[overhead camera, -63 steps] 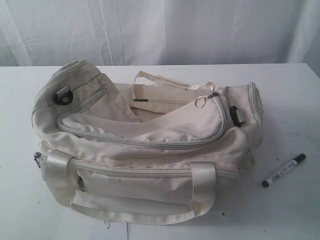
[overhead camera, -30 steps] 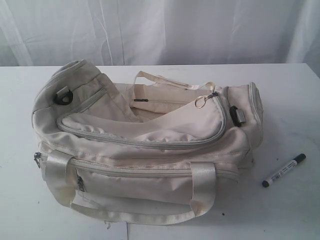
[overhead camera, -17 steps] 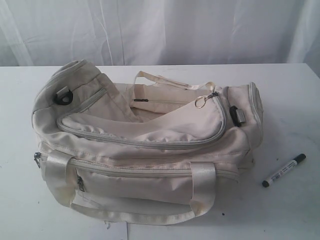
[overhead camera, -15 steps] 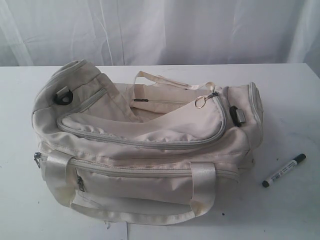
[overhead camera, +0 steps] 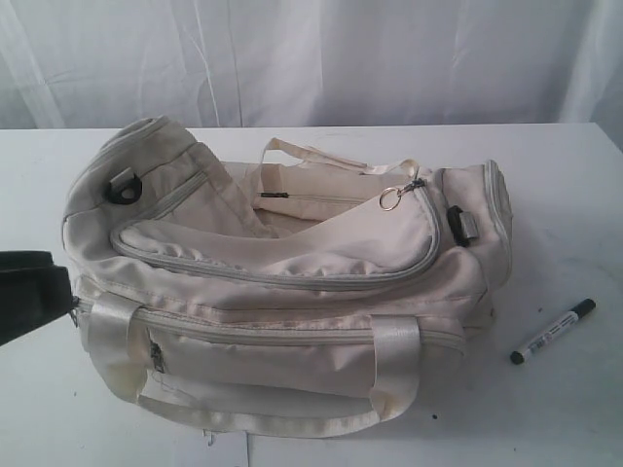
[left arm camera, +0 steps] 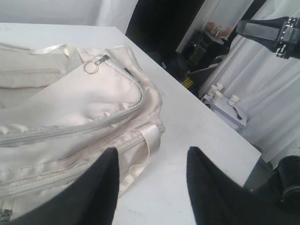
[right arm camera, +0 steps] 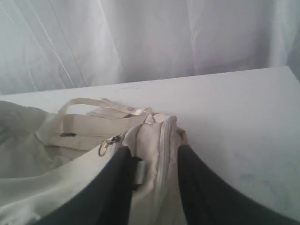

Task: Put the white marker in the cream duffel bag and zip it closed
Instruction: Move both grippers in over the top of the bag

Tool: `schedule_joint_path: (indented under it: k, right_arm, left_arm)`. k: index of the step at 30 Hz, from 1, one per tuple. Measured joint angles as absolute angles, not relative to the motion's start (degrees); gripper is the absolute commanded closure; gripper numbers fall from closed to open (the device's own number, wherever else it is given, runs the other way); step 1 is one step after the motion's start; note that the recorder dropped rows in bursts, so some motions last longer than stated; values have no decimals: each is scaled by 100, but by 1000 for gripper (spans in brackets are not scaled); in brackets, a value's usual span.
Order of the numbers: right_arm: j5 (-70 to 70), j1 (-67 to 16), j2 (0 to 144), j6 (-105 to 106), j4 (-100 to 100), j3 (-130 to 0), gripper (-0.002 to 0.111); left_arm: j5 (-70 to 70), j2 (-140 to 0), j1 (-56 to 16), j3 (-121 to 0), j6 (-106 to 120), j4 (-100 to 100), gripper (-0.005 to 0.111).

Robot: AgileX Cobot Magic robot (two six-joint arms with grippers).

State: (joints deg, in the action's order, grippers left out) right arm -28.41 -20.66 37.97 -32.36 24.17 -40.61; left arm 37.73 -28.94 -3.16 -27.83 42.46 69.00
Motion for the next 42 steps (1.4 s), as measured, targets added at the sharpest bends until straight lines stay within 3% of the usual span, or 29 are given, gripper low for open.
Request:
schedule_joint_path:
  k: [10,15,21,27,32,42]
  right_arm:
    - [-3670,-2040,5093,-2085,2355,-5155,76]
    - [-3637,-1556,6020,-2031,2047,-5274,76]
    - [-3238,-663,6740,-538,-135,-5283,76]
    - [-4853,1170,7649,3978,-5068,-5296,60]
    - [-4962,1432,8092,4822,-5508,-5354,40]
    - [-4533,1146,8760,5492,-5830,-5401,39]
  left_arm:
    - [3622,-3632,-316,-2783,5616,7936,56]
    - [3573,-3779,-316,-2783,5807,8036,56]
    - [3666,-3792,-316,-2783,5844,8073,56]
    - [3714,-3802,-316,-2783,5854,8084,56]
    - [3725,-4092,-394,-2783,6093,8406,56]
    - [3496,-5828,-1626,-4091,7736,8865,56]
